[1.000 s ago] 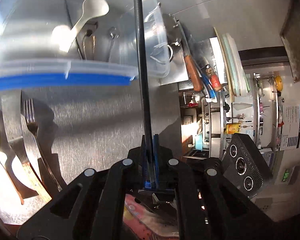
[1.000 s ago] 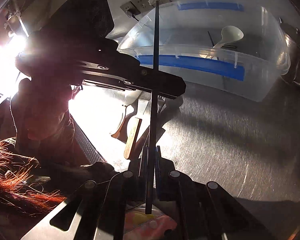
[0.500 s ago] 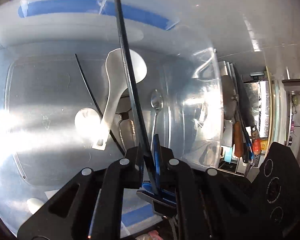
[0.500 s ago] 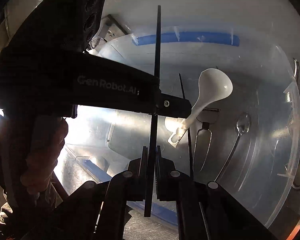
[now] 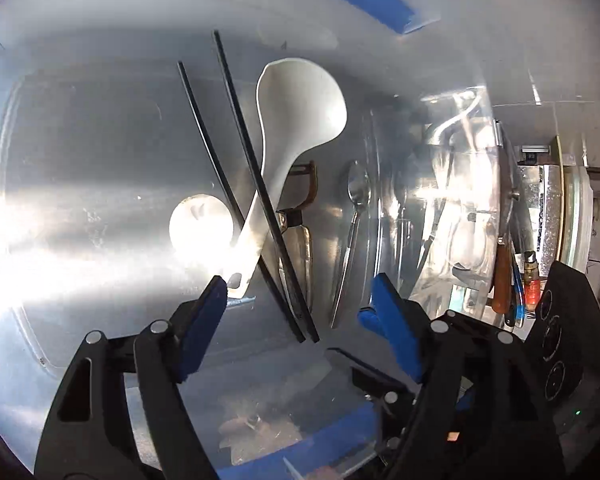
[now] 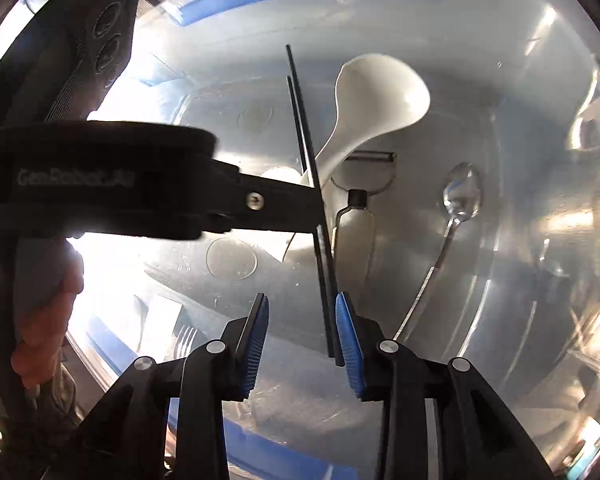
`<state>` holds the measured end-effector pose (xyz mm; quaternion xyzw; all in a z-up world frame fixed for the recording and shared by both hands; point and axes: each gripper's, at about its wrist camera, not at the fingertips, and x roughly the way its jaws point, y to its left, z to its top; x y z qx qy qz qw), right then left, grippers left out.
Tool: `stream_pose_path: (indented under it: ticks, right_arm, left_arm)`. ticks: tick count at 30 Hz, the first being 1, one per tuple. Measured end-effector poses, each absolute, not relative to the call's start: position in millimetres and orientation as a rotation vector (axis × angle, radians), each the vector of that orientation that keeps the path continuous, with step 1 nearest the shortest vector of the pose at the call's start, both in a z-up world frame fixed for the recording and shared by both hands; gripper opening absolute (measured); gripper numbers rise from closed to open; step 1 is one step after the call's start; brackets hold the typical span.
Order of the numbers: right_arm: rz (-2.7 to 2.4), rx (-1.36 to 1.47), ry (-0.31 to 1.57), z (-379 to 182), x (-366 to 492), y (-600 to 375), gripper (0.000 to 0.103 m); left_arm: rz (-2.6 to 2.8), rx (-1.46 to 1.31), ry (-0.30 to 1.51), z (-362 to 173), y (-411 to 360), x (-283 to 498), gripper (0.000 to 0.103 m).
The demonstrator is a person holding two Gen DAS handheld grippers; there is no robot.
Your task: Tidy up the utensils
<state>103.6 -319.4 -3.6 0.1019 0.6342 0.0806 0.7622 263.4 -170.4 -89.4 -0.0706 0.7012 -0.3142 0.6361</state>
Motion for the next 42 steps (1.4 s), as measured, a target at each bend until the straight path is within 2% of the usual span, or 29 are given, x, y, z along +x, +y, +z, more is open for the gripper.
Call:
stream_pose_path:
  ticks: [2,3,4,5,8,12,15,18,24,25,26,28,32,36,39,42]
  right_arm:
    - [0.149,0.14,1.248,37,75,-315,0.037]
    - [0.192,0.132,1.198,57,57,-310,0.037]
    - [0.26,0.141,1.163,72,38,-302,0.04]
    - [0.338,0.151,1.137,84,21,-293,0.051]
    - [0.5,0.116,1.153,78,-24,-246,0.055]
    - [0.553,-0.01,1.375,-1,-60,-165,0.054]
    - [0.559,0.009,1.504,-53,-72,-137,0.051]
    - [0.505,0.02,1.549,-77,-76,-123,0.049]
    - [0.47,-0.085,1.53,-82,-77,-96,0.046]
    - [0.46,-0.105,1.515,-81,-78,-93,0.04]
    - [0.443,-0.139,1.5,-80,-79,-89,0.025]
    - [0.43,-0.146,1.497,-78,-79,-89,0.018]
    - [0.389,0.009,1.541,-81,-78,-122,0.011]
    - [0.396,0.318,1.614,-93,-88,-173,0.01]
    - [0.39,0.491,1.622,-102,-112,-201,0.004]
    - [0.331,0.503,1.608,-98,-132,-224,0.0]
  left_arm:
    - [-0.736,-0.154,1.489,-52,-149,245,0.071]
    - [-0.752,-0.172,1.432,-34,-134,234,0.074]
    - [-0.781,-0.199,1.376,-17,-118,221,0.076]
    - [-0.812,-0.228,1.328,-1,-104,208,0.082]
    - [-0.845,-0.315,1.232,25,-55,166,0.089]
    - [-0.743,-0.362,1.239,6,-6,131,0.089]
    - [-0.689,-0.403,1.298,-22,23,117,0.089]
    - [-0.65,-0.462,1.362,-54,41,107,0.089]
    - [-0.614,-0.544,1.428,-91,66,96,0.089]
    - [-0.613,-0.549,1.436,-94,68,93,0.089]
    - [-0.614,-0.558,1.445,-97,69,92,0.089]
    - [-0.62,-0.574,1.461,-102,72,88,0.089]
    - [-0.651,-0.574,1.497,-110,63,83,0.089]
    - [-0.719,-0.58,1.562,-120,32,79,0.089]
    - [-0.765,-0.527,1.622,-129,-6,73,0.089]
    - [-0.787,-0.497,1.69,-144,-40,66,0.089]
